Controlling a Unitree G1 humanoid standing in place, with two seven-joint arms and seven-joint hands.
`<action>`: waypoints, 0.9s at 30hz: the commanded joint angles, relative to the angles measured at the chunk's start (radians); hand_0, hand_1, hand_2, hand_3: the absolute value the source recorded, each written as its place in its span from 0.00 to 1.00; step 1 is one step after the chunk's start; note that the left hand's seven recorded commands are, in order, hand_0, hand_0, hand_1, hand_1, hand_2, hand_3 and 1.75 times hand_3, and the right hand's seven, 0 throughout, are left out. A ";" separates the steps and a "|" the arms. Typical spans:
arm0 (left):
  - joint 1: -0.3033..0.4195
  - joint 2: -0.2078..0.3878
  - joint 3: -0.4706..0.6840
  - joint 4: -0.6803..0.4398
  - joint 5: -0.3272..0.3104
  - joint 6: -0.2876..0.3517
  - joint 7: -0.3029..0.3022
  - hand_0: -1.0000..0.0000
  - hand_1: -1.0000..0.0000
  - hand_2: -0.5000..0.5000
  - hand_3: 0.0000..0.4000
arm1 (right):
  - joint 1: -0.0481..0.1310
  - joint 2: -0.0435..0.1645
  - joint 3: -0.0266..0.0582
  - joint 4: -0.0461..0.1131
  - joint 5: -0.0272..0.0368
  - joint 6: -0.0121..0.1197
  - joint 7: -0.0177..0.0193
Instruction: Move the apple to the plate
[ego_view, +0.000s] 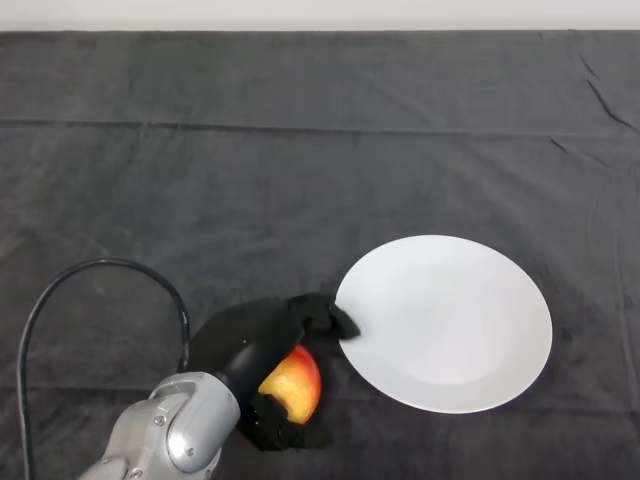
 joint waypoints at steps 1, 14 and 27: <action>-0.008 0.000 0.031 -0.003 0.030 -0.010 0.021 0.00 0.00 0.50 1.00 | -0.009 0.016 -0.0019 -0.034 0.0097 -0.004 -0.0080; -0.044 -0.062 0.093 0.013 0.034 -0.040 0.115 0.00 0.00 0.50 1.00 | -0.009 0.017 -0.0016 -0.035 0.0094 -0.004 -0.0083; -0.115 -0.130 0.098 0.108 -0.015 -0.126 0.227 0.00 0.00 0.50 1.00 | -0.008 0.017 -0.0011 -0.036 0.0090 -0.004 -0.0091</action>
